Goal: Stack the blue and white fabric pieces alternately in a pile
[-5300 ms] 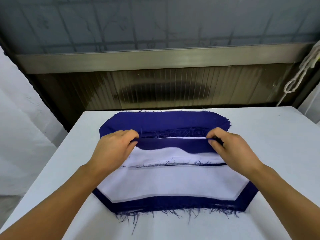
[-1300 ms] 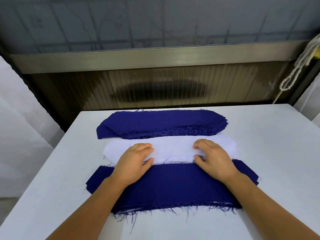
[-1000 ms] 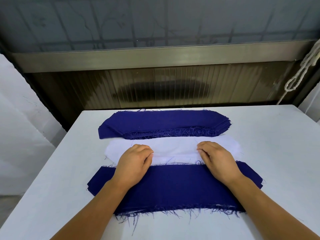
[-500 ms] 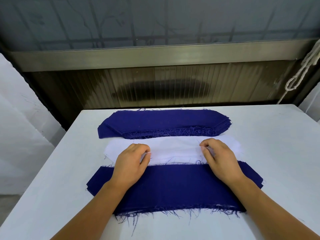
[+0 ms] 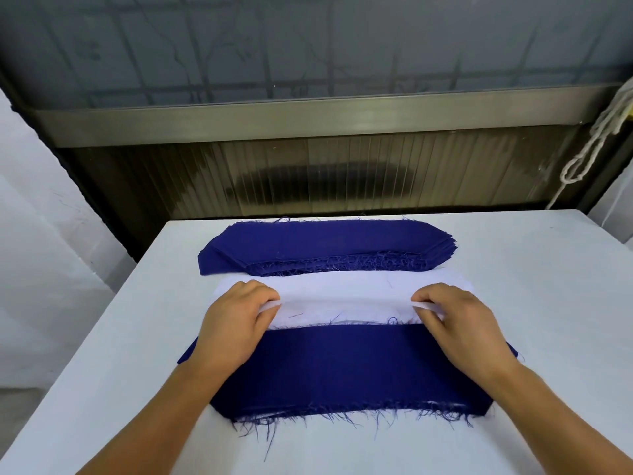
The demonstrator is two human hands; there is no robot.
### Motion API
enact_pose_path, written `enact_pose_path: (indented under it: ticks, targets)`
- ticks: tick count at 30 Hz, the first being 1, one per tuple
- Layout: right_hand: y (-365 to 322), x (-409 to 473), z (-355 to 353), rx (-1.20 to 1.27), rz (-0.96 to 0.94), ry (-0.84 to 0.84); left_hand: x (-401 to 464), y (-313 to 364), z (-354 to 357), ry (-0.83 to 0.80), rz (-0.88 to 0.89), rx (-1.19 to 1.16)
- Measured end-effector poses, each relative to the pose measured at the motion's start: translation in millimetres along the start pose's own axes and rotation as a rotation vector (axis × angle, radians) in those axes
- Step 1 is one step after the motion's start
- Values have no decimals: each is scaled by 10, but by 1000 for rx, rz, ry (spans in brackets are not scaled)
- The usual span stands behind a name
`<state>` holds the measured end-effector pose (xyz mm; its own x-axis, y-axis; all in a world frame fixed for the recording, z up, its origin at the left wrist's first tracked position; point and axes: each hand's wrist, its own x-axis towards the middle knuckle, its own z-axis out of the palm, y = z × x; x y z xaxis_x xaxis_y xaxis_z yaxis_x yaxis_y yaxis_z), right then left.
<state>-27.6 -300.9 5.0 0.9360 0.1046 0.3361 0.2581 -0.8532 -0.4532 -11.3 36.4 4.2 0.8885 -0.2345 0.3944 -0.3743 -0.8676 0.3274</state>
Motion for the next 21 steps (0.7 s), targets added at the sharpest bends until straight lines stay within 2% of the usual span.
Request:
enact_pose_path:
  ticks: [4, 7, 9, 10, 11, 13, 16, 19, 21]
  targets:
    - [-91, -148, -345, 168, 58, -201, -147, -9, -407, -221, 17, -81]
    - [-91, -120, -484, 274, 141, -409, -187, -33, -589, -428, -72, -206]
    - [-65, -65, -489, 209, 182, -555, -161, -57, -618, -549, -121, -194]
    - [-61, -34, -475, 141, 181, -573, -137, -63, -614, -584, -132, -149]
    - [-65, -5, -456, 79, 177, -550, -102, -63, -604, -592, -143, -100]
    - [-100, 38, -425, 14, 172, -411, -45, -49, -601, -491, -153, -47]
    - [-143, 25, -403, -40, 26, -63, -28, -15, -621, -162, -95, -64]
    - [-66, -89, -354, -115, -226, 240, -104, -44, -621, 104, 65, -37]
    - [23, -222, -271, -133, -331, 283, -230, -93, -562, 119, 205, 40]
